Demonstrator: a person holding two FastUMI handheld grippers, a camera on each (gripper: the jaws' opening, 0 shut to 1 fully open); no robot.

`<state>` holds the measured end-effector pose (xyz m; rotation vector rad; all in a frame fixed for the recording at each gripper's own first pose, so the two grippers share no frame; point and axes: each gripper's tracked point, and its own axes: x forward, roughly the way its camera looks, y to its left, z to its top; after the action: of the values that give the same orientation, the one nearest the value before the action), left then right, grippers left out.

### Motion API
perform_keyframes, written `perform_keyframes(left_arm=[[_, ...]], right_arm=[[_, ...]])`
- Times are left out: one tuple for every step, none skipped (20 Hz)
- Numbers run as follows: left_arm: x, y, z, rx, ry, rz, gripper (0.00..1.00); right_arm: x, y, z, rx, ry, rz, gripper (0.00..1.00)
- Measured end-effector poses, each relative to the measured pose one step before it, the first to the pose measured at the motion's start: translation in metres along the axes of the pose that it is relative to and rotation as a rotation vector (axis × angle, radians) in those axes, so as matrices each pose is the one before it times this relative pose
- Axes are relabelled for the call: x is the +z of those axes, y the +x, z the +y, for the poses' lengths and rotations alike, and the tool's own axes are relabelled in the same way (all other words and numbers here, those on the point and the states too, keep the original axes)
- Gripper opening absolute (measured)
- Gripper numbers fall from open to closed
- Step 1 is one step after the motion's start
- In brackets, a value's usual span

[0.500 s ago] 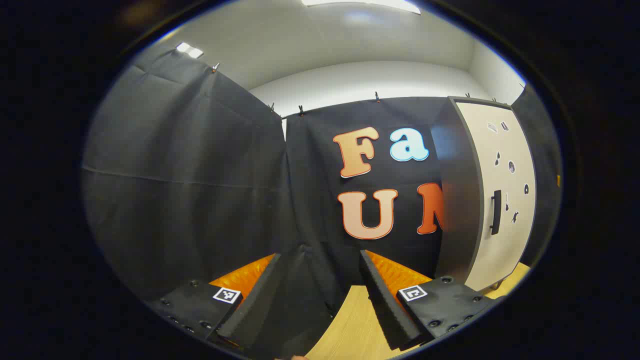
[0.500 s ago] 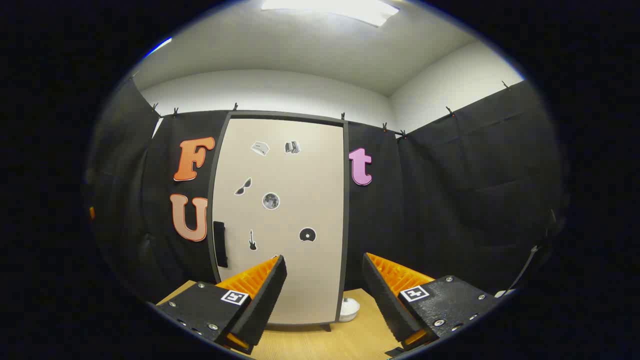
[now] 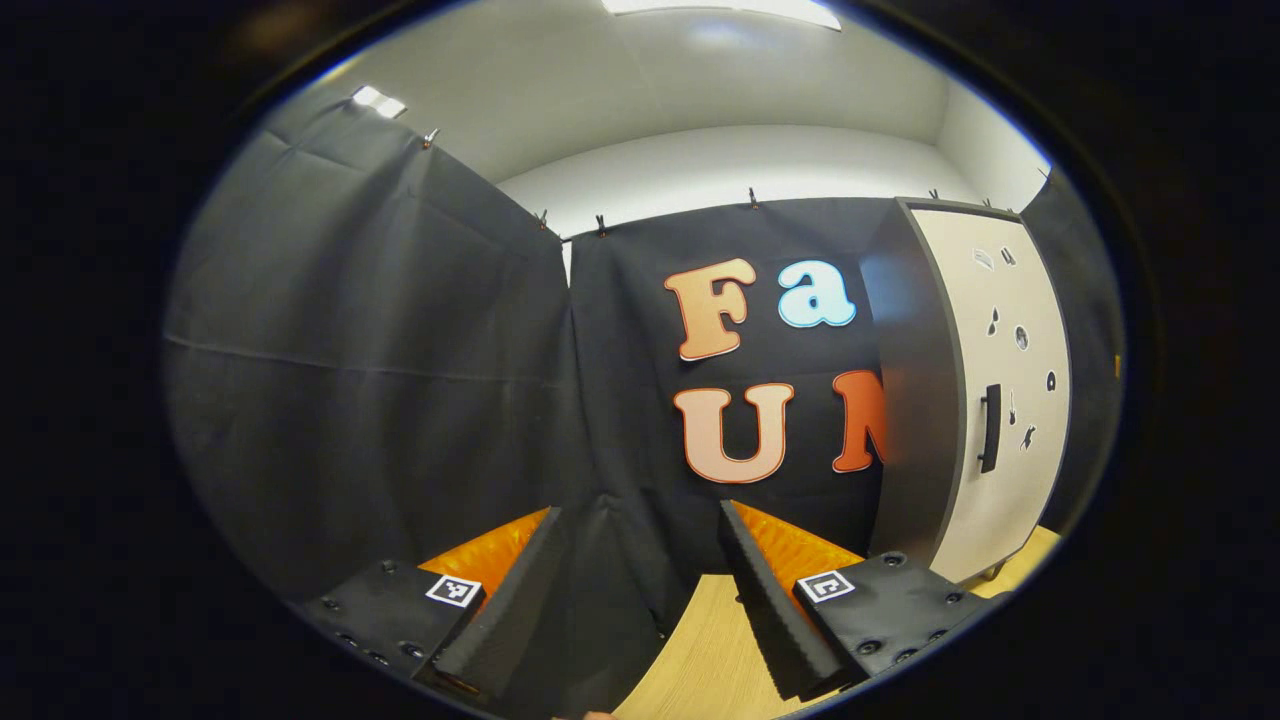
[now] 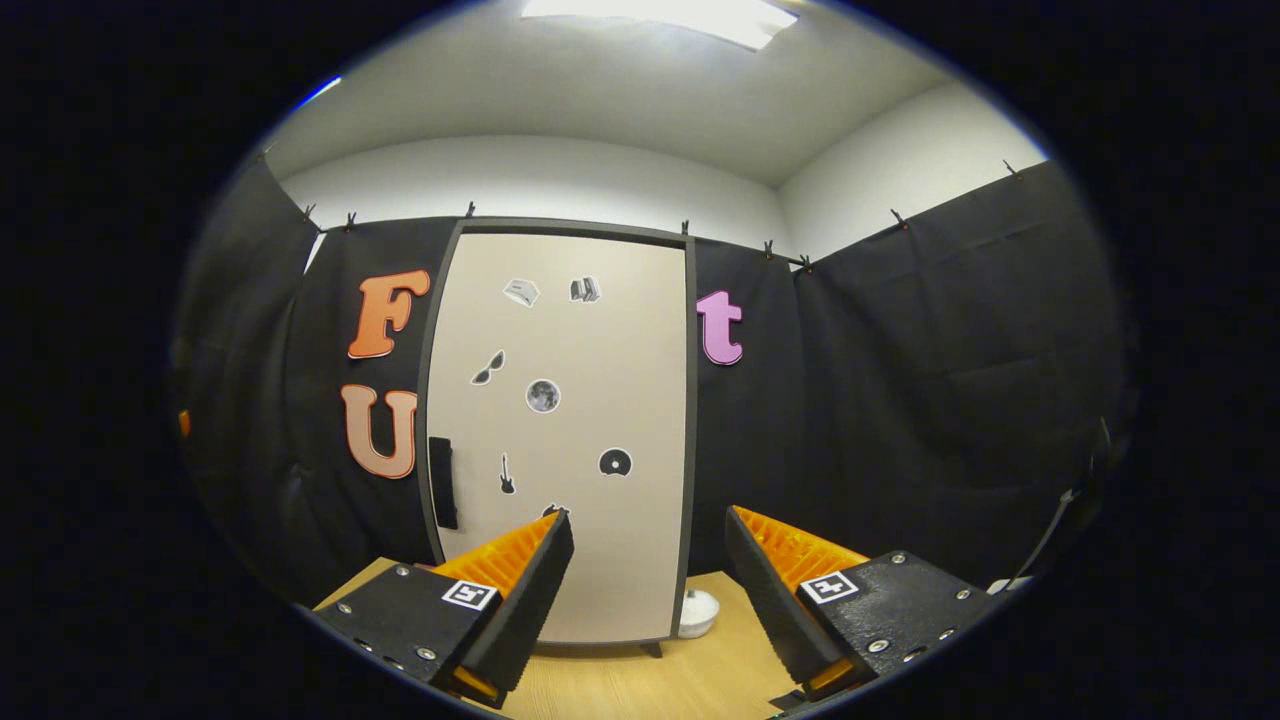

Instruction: Open the cabinet door with the right hand, grasp the bottle in the cabinet with the left hand and place it on the coaster, then close the cabinet door with the right hand.

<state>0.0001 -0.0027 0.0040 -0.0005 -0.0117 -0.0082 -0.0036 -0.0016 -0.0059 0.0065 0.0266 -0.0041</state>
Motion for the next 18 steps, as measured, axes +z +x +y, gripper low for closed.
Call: perform_keyframes(left_arm=[[-0.00217, -0.00012, -0.00086, -0.00177, -0.001, 0.00232, 0.99], [-0.003, 0.00047, -0.00122, 0.00084, -0.00193, 0.00325, 0.99], [-0.00472, 0.00155, -0.00065, 0.00146, 0.00197, 0.00723, 0.99], [-0.00513, 0.00175, -0.0011, 0.00225, 0.00507, 0.00721, 0.99], [-0.00388, 0.00155, -0.00123, 0.00138, 0.00749, 0.0077, 0.99], [-0.00418, 0.00233, -0.00138, -0.00192, 0.00525, 0.00524, 0.99], [-0.00079, 0.0013, -0.00236, -0.00458, -0.00023, -0.00232, 0.99], [-0.00247, 0.00296, -0.00266, -0.00403, -0.00136, 0.00592, 0.99], [-0.00299, 0.00172, -0.00313, -0.00269, -0.00471, 0.00817, 0.99], [0.00054, 0.00113, -0.00501, -0.00648, -0.00876, 0.00016, 0.99], [0.00114, 0.00212, -0.00544, -0.00651, -0.00994, -0.00156, 0.98], [0.00002, 0.00125, -0.00452, -0.00632, -0.00871, -0.00011, 0.98], [-0.00038, 0.00144, -0.00428, -0.00416, -0.00551, 0.00197, 0.98], [-0.00014, 0.00081, -0.00342, -0.0052, -0.00293, -0.00051, 0.99], [0.00177, -0.00044, -0.0032, -0.00703, -0.00281, -0.00757, 0.98], [0.00096, -0.0005, -0.00176, -0.00378, -0.00052, -0.00395, 0.99], [0.00077, -0.00037, 0.00123, 0.00093, 0.00303, -0.00431, 0.99], [0.0023, -0.00132, 0.00331, 0.00526, 0.00297, -0.00616, 0.98]], right_arm=[[-0.00107, 0.00174, 0.00092, 0.00052, -0.0004, 0.00407, 0.94], [-0.00175, 0.00041, 0.00192, 0.00369, 0.00127, 0.00514, 0.94], [-0.00112, 0.00013, 0.00197, 0.00626, 0.00293, 0.00383, 0.94], [-0.002, 0.0008, 0.00182, 0.00474, 0.00151, 0.00423, 0.94], [-0.00156, 0.00113, 0.00091, 0.00173, -0.00048, 0.00357, 0.95], [-0.00073, 0.0015, -0.00029, -0.00392, -0.00155, -0.00142, 0.94], [-0.00123, 0.00328, -0.00023, -0.00799, -0.00011, 0.0041, 0.94], [-0.00252, 0.00221, 0.0021, 0.00242, 0.00487, 0.00829, 0.94], [-0.00119, 0.0012, 0.00523, 0.01173, 0.01074, 0.00695, 0.94], [-0.00128, 0.00016, 0.00514, 0.0175, 0.01358, 0.00413, 0.95], [-0.00079, 0.00127, 0.00287, 0.01516, 0.00959, 0.00433, 0.94], [-0.00203, 0.00181, 0.00172, 0.00862, 0.00253, 0.00388, 0.95], [-0.0027, 0.0033, 0.00015, 0.00333, -0.00238, 0.00855, 0.94], [-0.00258, 0.00305, -0.00015, -0.0011, -0.00121, 0.00746, 0.94], [-0.00186, 0.00229, 0.00073, -0.00304, 0.0048, 0.0108, 0.94], [0.0001, 0.00189, 0.00405, 0.0094, 0.00771, 0.00203, 0.94], [0.00361, 0.00223, 0.00615, 0.01221, 0.00572, -0.0084, 0.95], [0.00201, 0.00372, 0.00531, 0.00954, 0.00323, -0.0056, 0.94]])
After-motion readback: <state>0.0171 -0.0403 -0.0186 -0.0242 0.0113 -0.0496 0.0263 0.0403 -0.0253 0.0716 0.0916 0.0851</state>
